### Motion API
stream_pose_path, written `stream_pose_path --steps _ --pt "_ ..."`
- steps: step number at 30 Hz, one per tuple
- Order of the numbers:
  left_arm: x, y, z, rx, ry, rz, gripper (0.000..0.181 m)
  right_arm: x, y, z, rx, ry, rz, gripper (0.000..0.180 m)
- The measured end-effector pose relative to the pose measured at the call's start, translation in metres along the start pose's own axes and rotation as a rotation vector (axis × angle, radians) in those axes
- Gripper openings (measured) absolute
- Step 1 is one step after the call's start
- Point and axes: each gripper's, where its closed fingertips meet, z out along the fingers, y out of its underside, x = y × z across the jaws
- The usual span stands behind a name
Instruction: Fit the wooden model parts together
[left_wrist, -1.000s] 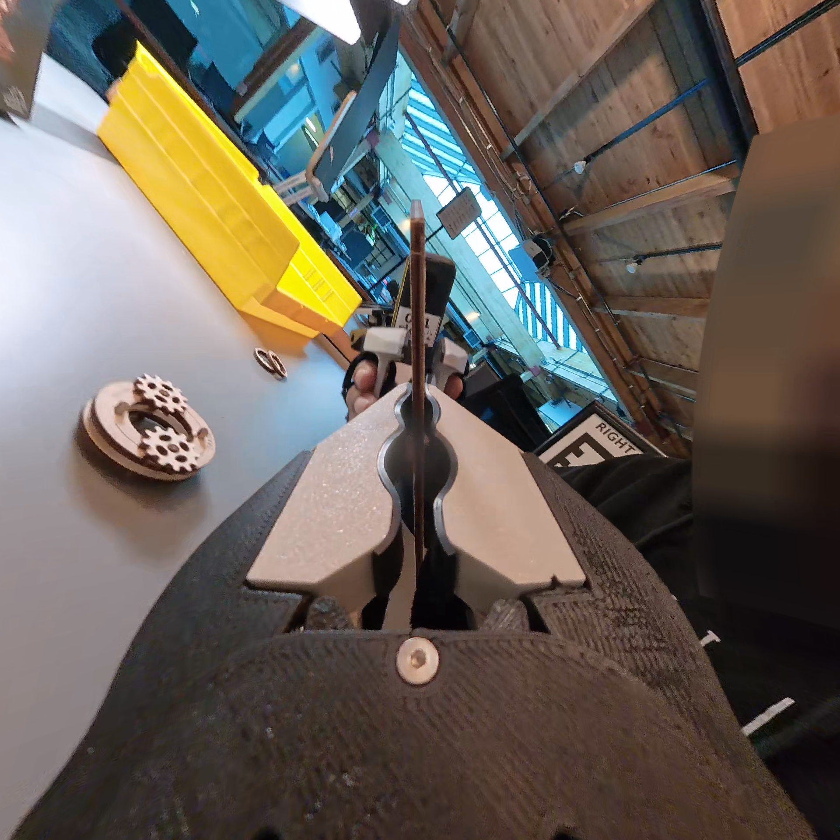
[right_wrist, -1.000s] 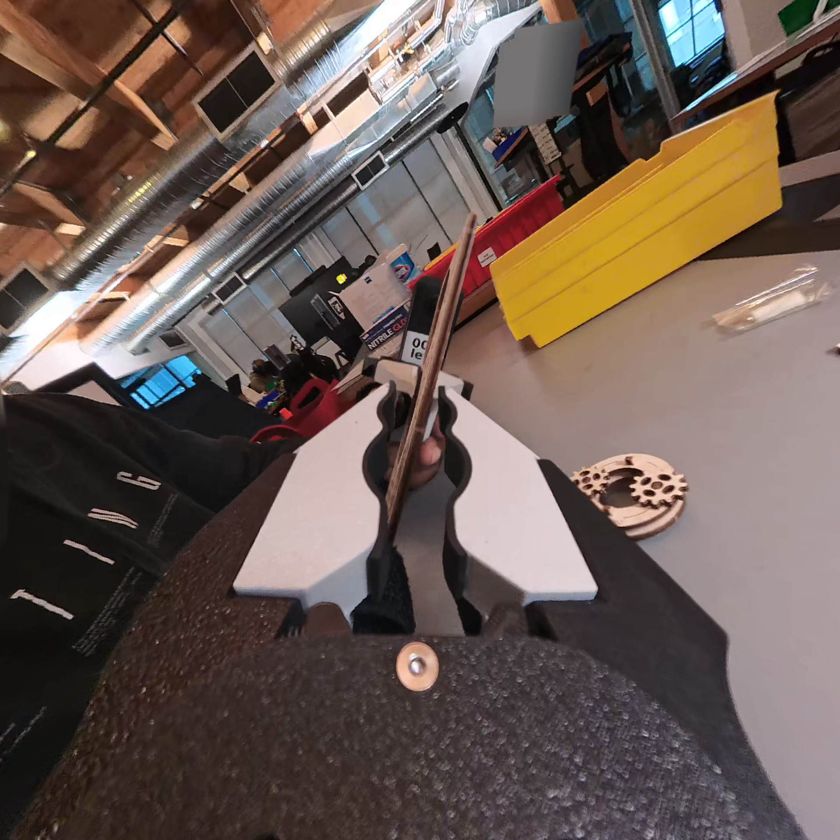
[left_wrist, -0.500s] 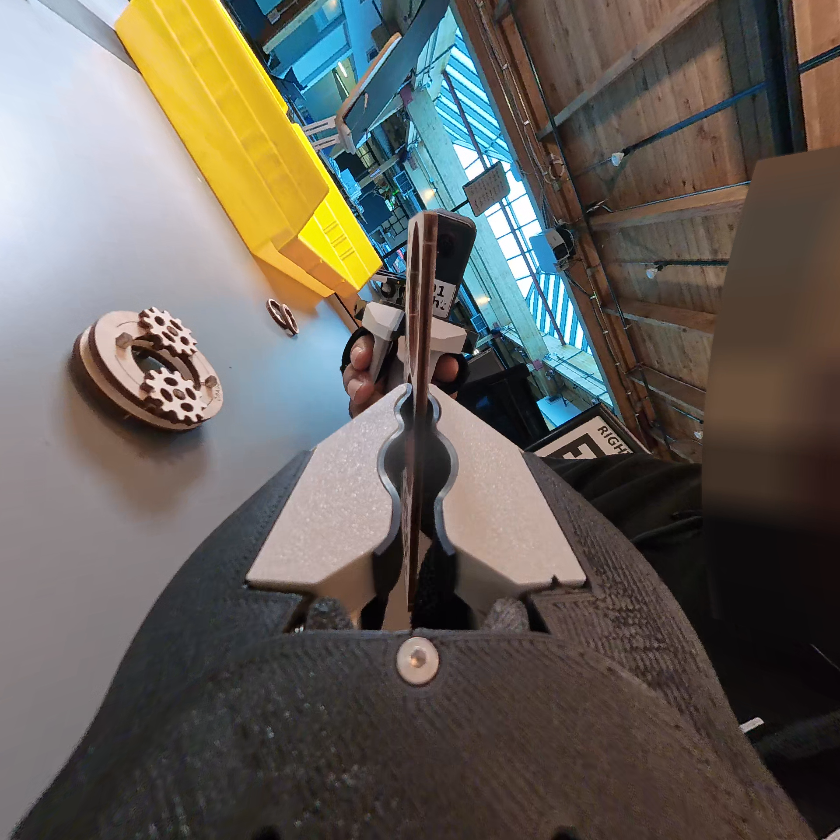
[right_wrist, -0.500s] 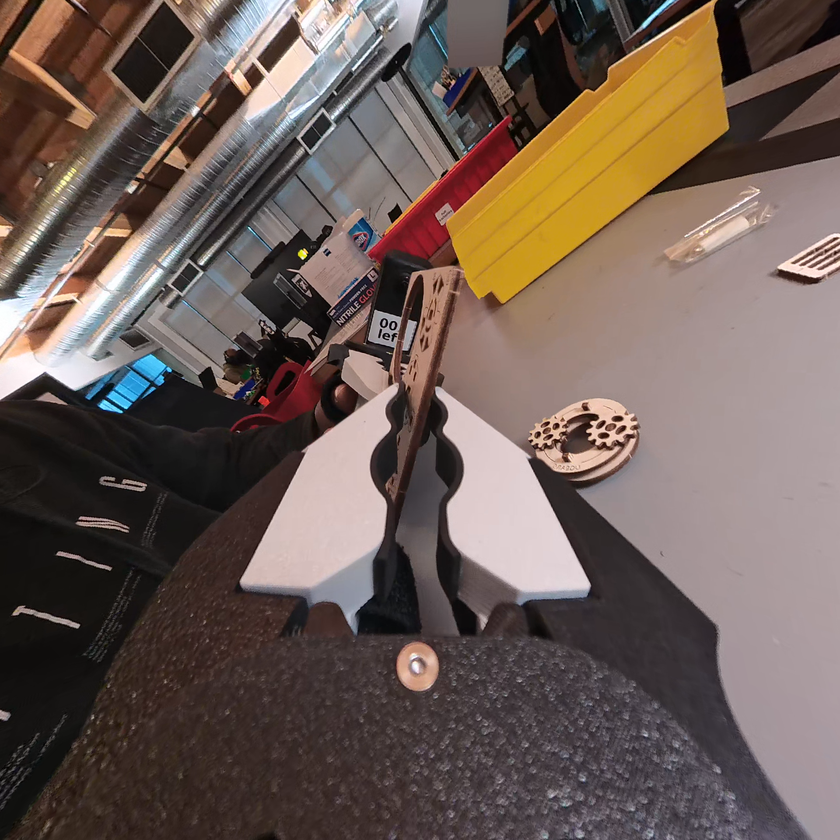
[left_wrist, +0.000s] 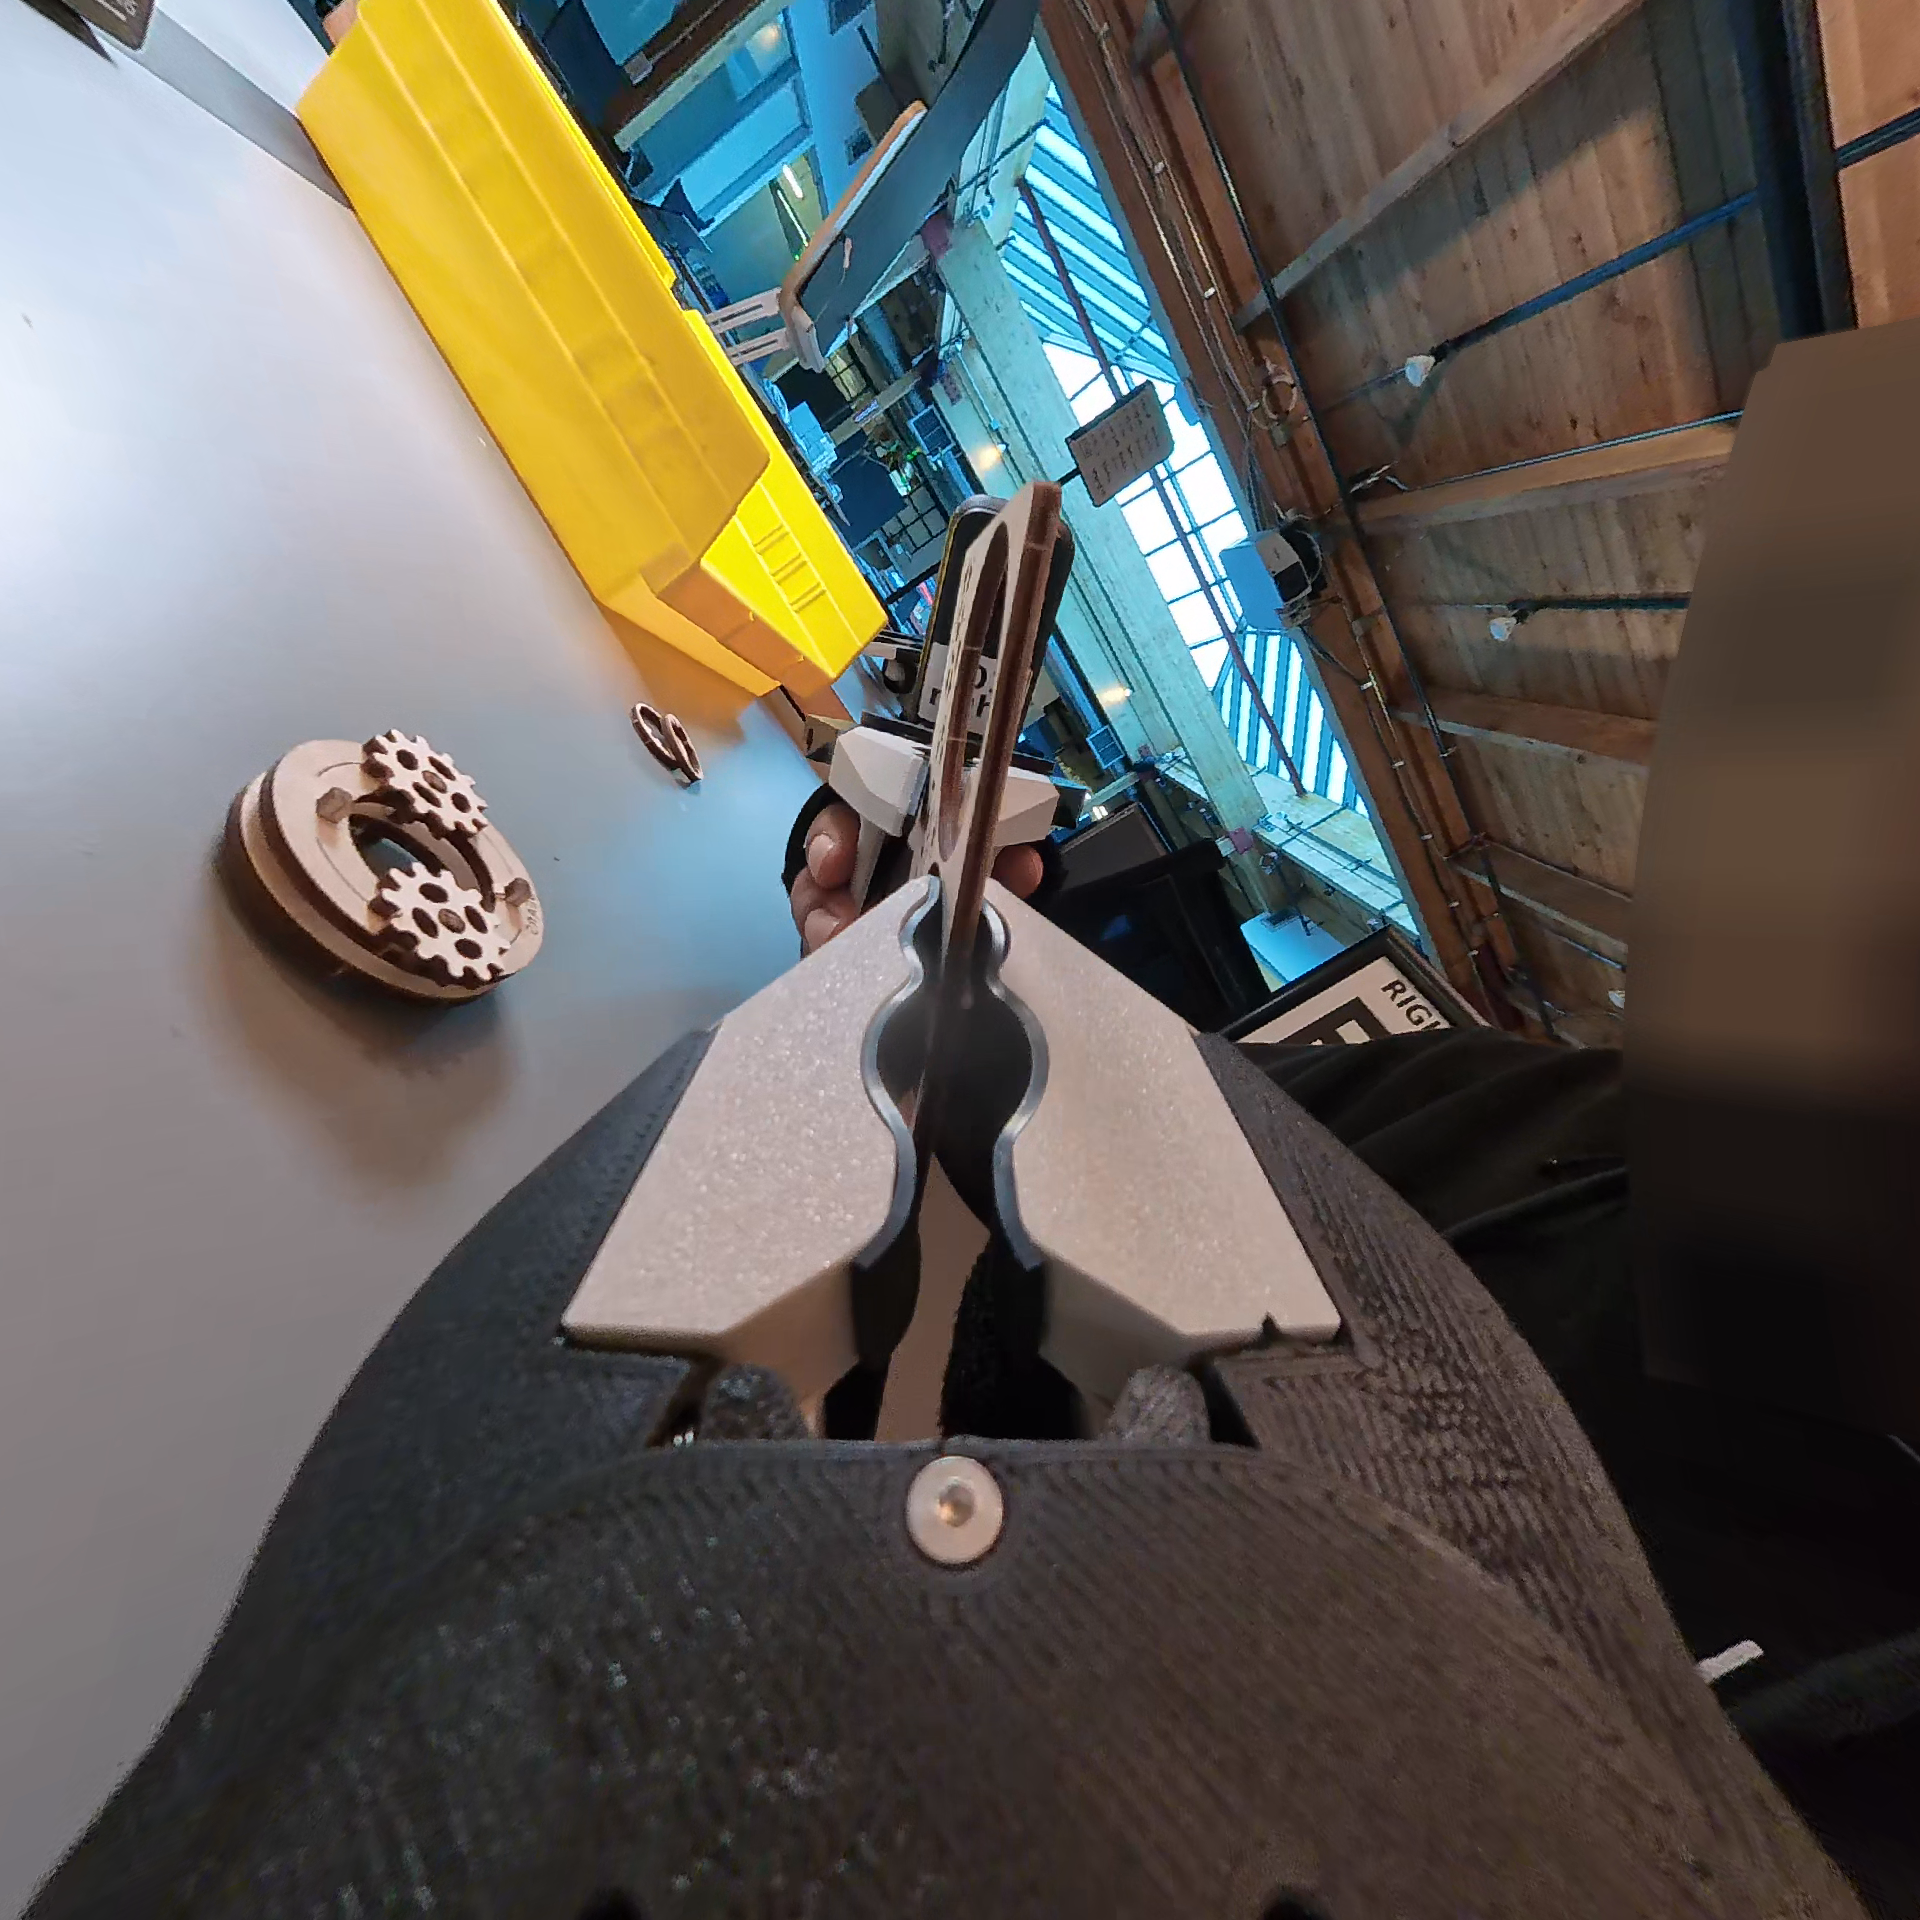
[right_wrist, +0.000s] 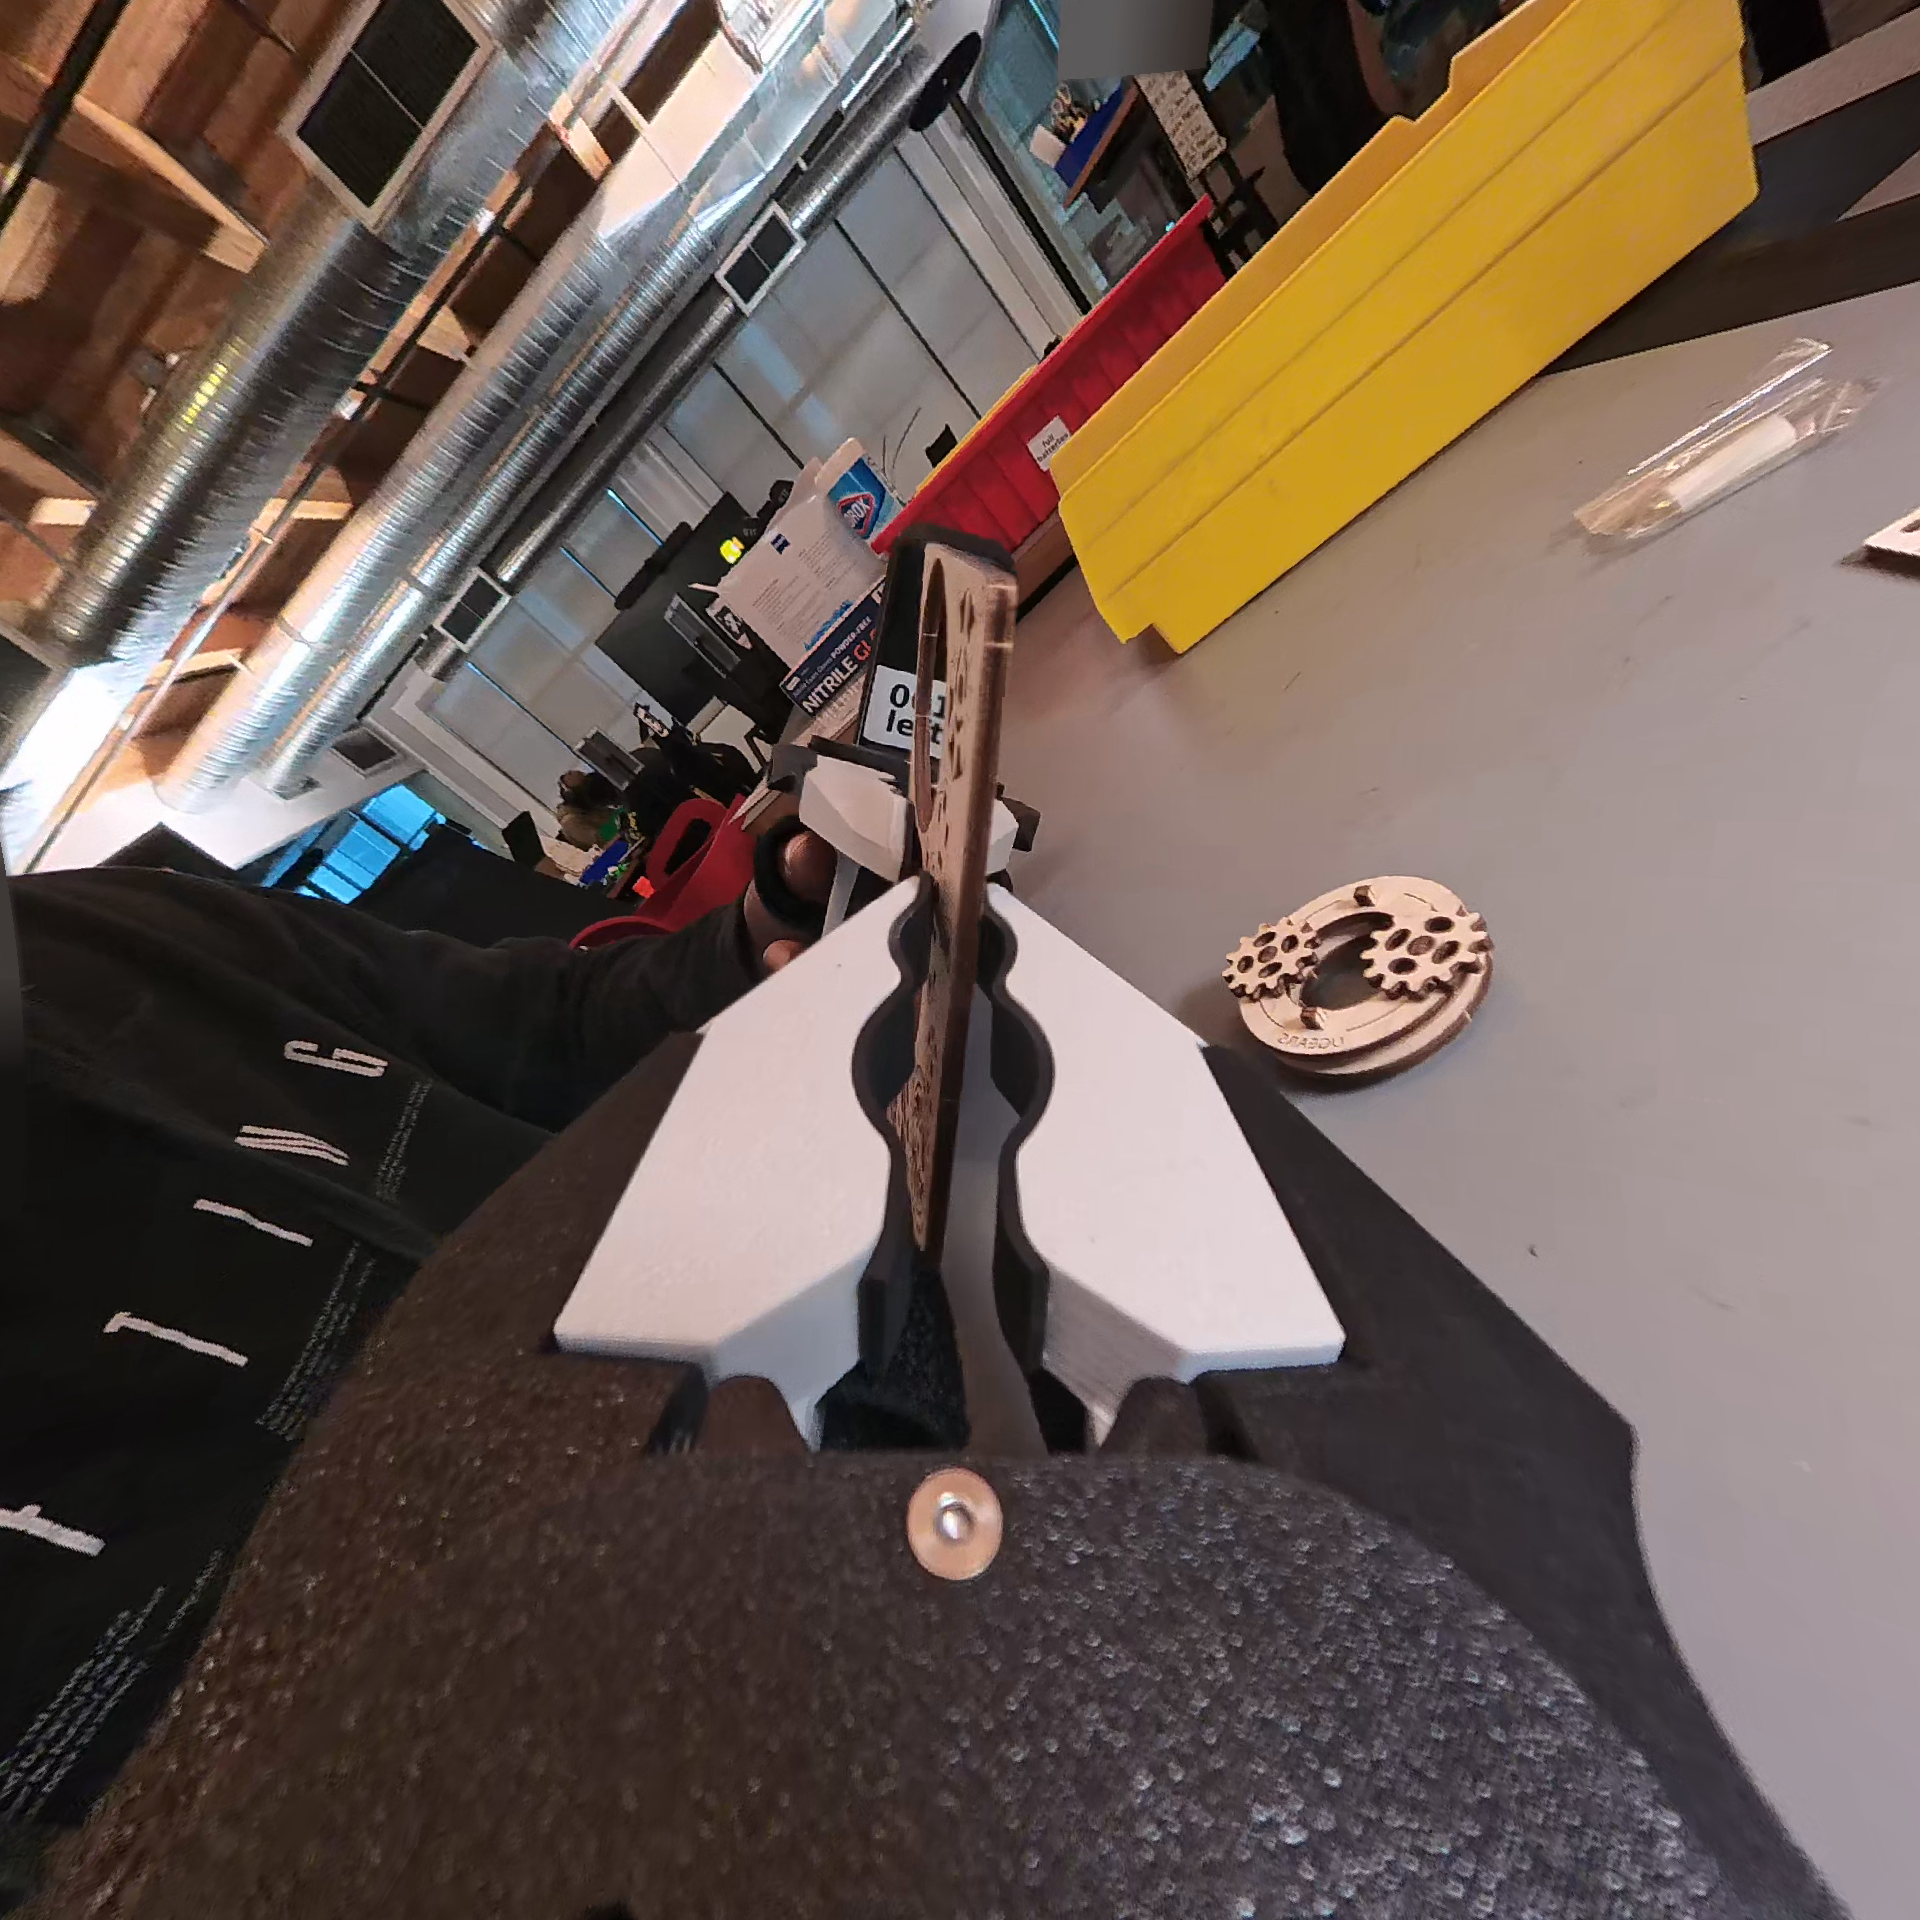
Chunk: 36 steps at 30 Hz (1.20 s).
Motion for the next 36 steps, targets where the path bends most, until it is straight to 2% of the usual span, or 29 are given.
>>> stream_pose_path --steps 6,12,15,18,22,25,31,34,36 --pt "0.001 0.002 -0.002 -0.04 -0.043 0.161 0.001 -0.007 0.002 0.001 -0.009 -0.038 -0.003 0.0" --pt "0.01 0.003 -0.004 -0.068 -0.038 0.321 0.01 -0.014 0.008 0.003 -0.037 -0.073 0.002 0.001" --pt "0.01 0.006 -0.004 -0.087 -0.043 0.353 0.01 -0.015 0.013 0.005 -0.063 -0.085 0.008 0.0" --pt "0.009 0.005 -0.006 -0.097 -0.051 0.364 0.002 -0.017 0.017 0.006 -0.083 -0.088 0.0 0.001" --pt "0.003 0.003 -0.006 -0.09 -0.073 0.316 0.002 -0.01 0.016 0.006 -0.075 -0.056 0.002 0.002" --pt "0.005 -0.003 -0.006 -0.045 -0.049 0.274 0.002 -0.008 0.013 0.006 -0.048 -0.055 0.019 0.003" --pt "0.013 -0.038 -0.02 0.164 0.01 0.209 0.001 -0.008 0.021 0.014 -0.093 -0.035 -0.023 0.021" --pt "0.015 -0.049 -0.026 0.251 0.029 0.189 0.002 -0.008 0.031 0.022 -0.139 -0.016 -0.044 0.021" --pt "0.018 -0.052 -0.027 0.285 0.054 0.176 0.002 -0.006 0.035 0.027 -0.146 0.004 -0.052 0.012"
